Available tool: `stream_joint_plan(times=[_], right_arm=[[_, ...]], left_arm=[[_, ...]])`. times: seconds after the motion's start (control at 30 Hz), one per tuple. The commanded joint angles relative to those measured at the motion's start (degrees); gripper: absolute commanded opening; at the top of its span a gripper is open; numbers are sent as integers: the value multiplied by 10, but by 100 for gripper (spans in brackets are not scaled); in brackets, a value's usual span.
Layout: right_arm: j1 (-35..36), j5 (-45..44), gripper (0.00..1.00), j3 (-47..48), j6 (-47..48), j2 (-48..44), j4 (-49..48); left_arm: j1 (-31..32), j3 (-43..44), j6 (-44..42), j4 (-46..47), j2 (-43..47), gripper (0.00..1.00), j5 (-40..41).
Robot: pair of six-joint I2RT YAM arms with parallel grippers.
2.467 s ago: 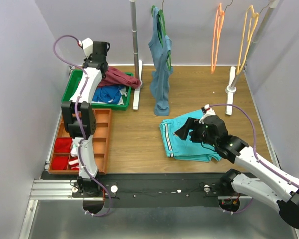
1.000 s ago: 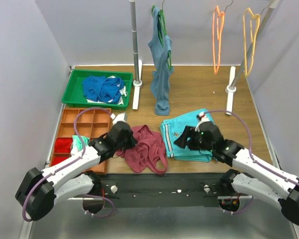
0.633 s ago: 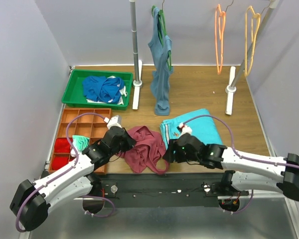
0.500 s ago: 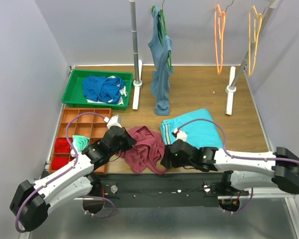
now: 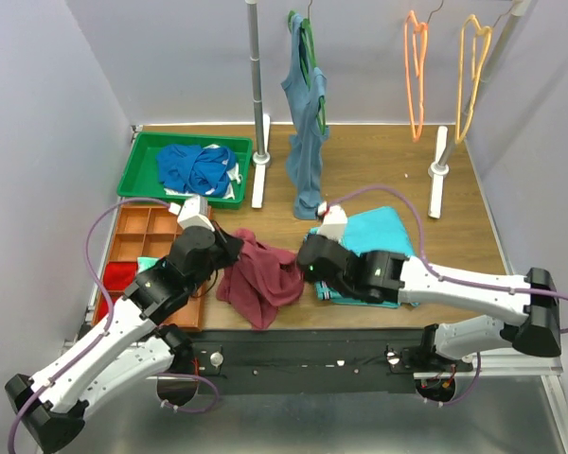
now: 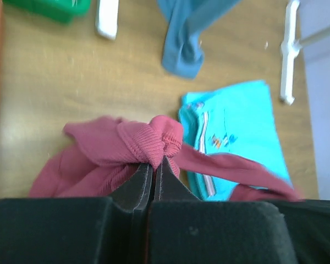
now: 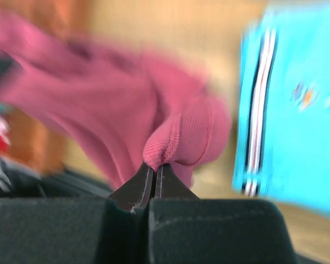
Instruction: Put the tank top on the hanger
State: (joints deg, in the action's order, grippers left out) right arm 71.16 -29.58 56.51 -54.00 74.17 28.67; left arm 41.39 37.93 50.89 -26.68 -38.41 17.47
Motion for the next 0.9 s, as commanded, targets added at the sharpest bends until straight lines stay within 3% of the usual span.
stream_joint_plan(times=[0.0,0.07,0.17,0.27,0.37,0.4,0.43,0.47,0.53,0.57,0.67,0.87], right_arm=[[-7,-234,1,239,133,22,110],[-48,-250,1,307,222,36,100],[-88,-197,1,411,294,51,75],[-88,-146,1,428,282,50,94],[-88,-82,1,279,218,3,85],[-88,-66,1,229,197,-13,60],[-88,-33,1,118,176,-33,44],[-88,-14,1,64,135,-68,26],[-88,34,1,-43,100,-103,-37],[-88,44,1,-122,67,-127,-51],[-88,68,1,-224,17,-148,-89],[-88,69,4,-249,0,-164,-96]], left_arm=[[2,139,-79,-14,-49,0,102],[1,208,-100,-8,-86,0,105],[0,275,-124,-14,-116,0,106],[-1,273,-121,-23,-114,0,89],[-1,185,-84,-18,-81,0,50],[-1,152,-72,-10,-70,4,35],[-2,118,-57,-1,-58,9,20],[-1,49,-35,21,-48,21,-15],[0,-14,-12,44,-22,28,-56],[0,-70,5,68,-8,45,-72],[1,-128,15,87,8,72,-98],[2,-111,-12,91,-8,69,-80]])
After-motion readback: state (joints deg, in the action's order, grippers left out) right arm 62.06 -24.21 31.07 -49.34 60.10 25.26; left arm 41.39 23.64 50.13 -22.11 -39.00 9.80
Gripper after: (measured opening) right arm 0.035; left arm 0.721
